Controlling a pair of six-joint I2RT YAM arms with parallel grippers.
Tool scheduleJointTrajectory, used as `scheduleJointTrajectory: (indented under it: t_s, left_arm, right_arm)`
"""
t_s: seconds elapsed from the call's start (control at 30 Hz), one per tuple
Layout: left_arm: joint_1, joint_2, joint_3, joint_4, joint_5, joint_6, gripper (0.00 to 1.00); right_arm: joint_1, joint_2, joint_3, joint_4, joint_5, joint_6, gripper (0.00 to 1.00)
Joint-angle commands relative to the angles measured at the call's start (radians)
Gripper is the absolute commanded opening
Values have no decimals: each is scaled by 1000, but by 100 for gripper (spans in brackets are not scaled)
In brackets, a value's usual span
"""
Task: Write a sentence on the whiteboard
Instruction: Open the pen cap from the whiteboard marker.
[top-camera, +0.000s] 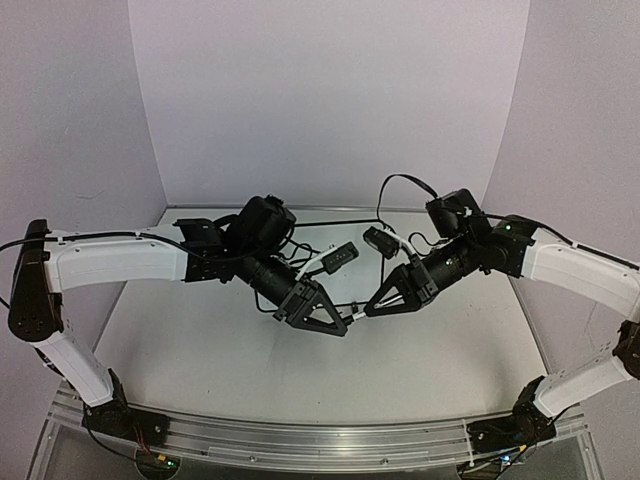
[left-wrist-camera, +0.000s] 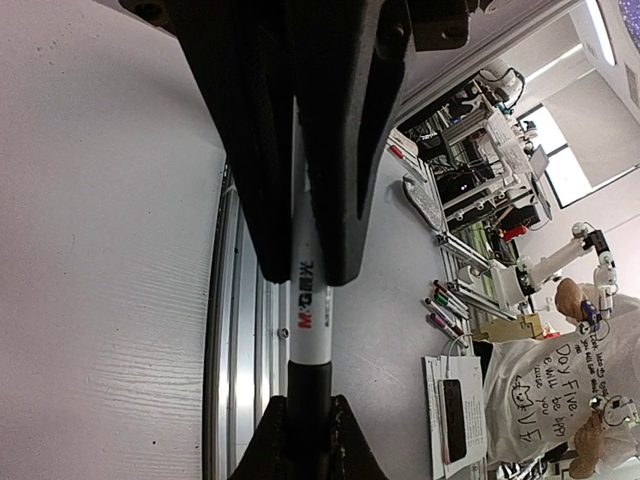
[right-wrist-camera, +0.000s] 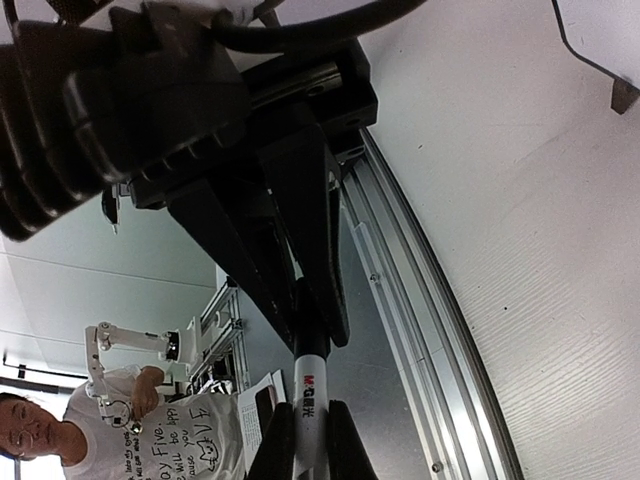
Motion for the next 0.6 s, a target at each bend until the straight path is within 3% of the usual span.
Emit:
scheduleJointTrajectory:
  t_s: [0.0, 0.57]
  left_arm:
    - [1, -23, 30, 8, 19, 29, 0]
    - [24, -159, -43, -166, -5, 118, 0]
  right_arm:
    - [5, -32, 17, 12, -37, -44, 0]
    - [-136, -156, -18, 0, -102, -42, 0]
